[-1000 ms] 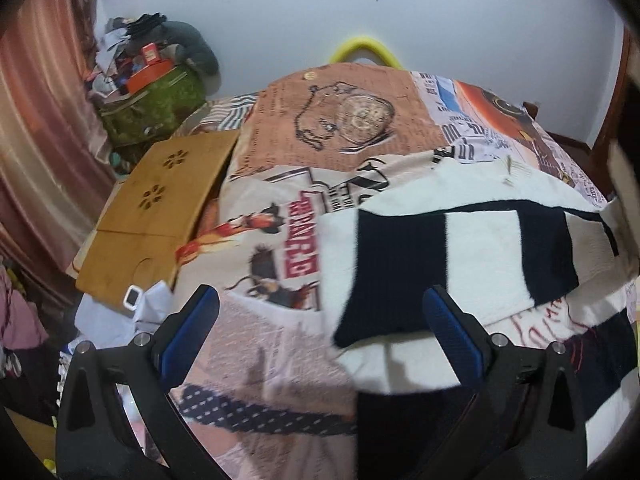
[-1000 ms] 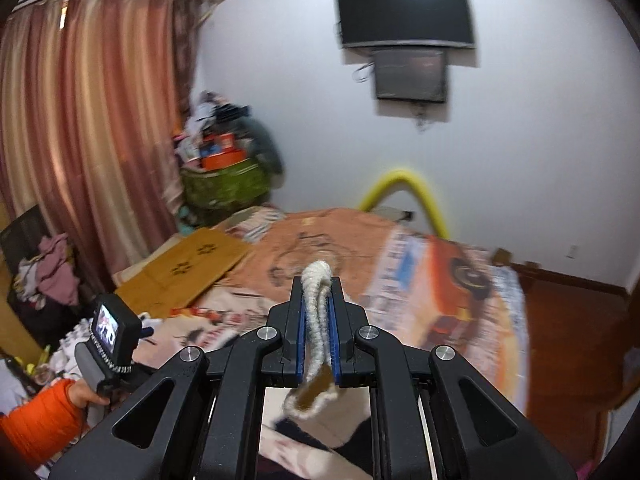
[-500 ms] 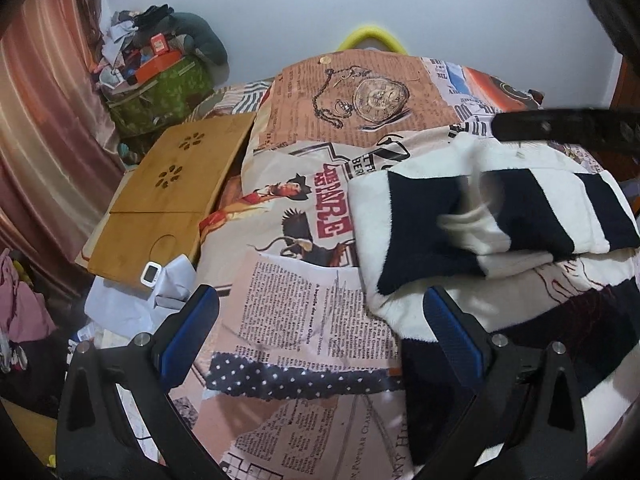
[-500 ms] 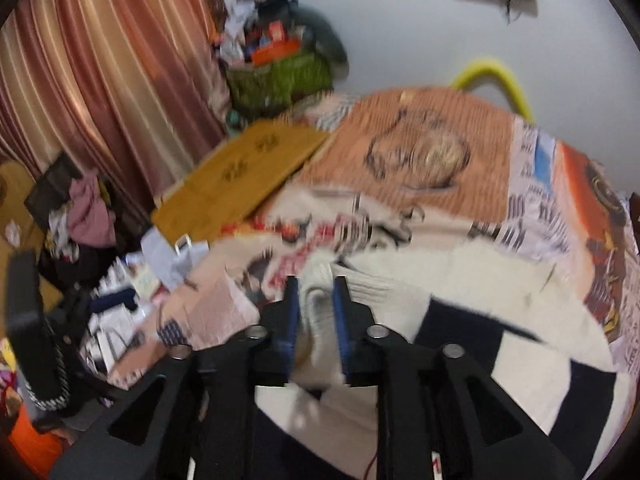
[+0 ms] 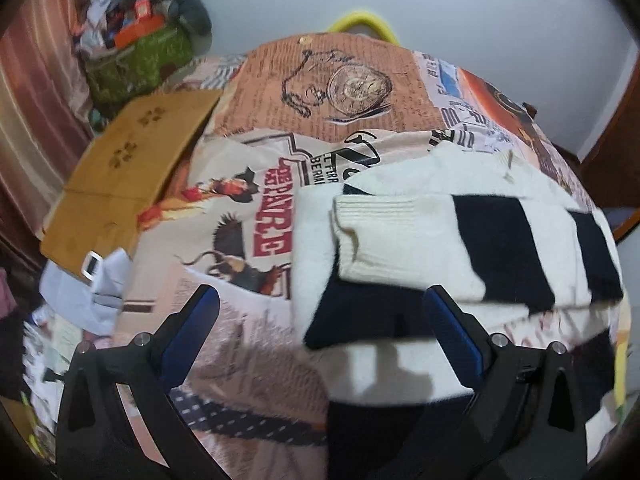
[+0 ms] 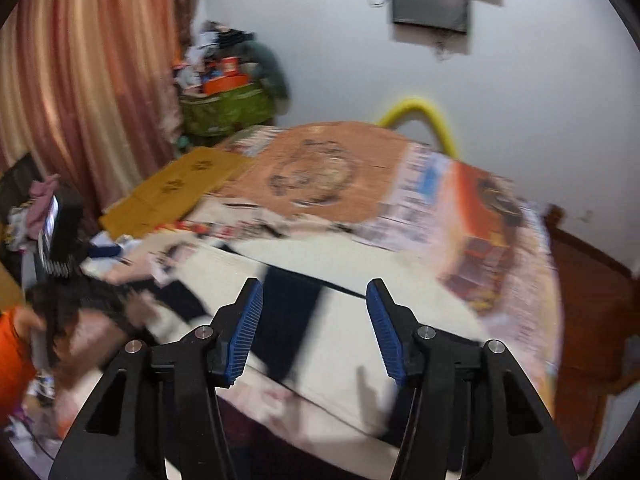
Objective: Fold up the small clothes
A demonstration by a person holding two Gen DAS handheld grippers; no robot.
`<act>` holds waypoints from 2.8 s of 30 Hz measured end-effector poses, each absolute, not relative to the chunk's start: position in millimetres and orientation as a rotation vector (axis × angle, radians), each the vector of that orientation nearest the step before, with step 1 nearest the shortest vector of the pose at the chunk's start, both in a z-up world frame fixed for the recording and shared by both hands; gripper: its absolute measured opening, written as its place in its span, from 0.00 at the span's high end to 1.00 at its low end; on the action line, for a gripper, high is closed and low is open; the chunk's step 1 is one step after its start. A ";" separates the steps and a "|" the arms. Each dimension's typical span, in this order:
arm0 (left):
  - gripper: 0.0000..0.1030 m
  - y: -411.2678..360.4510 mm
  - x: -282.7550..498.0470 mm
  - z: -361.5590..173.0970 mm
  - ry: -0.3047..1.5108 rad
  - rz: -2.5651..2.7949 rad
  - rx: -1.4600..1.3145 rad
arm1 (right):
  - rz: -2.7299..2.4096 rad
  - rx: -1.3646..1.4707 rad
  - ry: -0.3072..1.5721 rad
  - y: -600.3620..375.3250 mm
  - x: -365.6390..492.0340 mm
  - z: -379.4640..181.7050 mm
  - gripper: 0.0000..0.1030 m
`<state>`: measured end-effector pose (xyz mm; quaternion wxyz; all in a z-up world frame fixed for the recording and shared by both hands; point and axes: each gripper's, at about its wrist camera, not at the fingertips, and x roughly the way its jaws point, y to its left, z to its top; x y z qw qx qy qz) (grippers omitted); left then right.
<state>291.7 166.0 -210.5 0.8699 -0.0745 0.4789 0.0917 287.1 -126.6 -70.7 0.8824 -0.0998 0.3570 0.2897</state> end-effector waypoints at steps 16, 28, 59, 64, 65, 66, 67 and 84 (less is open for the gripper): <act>0.85 147.9 358.5 -246.8 1.090 0.230 -0.265 | 0.309 0.028 0.943 -270.0 289.5 -150.3 0.51; 0.87 140.0 343.6 -151.9 0.875 0.140 -0.242 | 0.331 0.055 0.888 -280.5 286.5 -143.0 0.51; 0.22 198.6 307.5 -251.1 1.027 0.205 -0.185 | 0.360 0.043 0.953 -236.1 332.2 -183.2 0.81; 0.22 198.6 301.7 -249.0 1.012 0.152 -0.250 | 0.350 0.027 0.945 -236.4 329.3 -182.4 0.83; 0.22 197.4 302.3 -251.1 1.021 0.161 -0.243 | 0.344 0.024 0.942 -236.8 329.7 -183.7 0.83; 0.21 196.4 303.6 -255.1 1.038 0.180 -0.232 | 0.338 0.020 0.941 -236.8 331.0 -185.5 0.83; 0.21 195.1 305.7 -260.8 1.067 0.201 -0.220 | 0.328 0.006 0.940 -236.3 332.0 -188.5 0.83; 0.20 149.7 243.7 -198.2 0.985 0.186 -0.012 | 0.394 0.015 0.870 -255.3 257.1 -121.8 0.71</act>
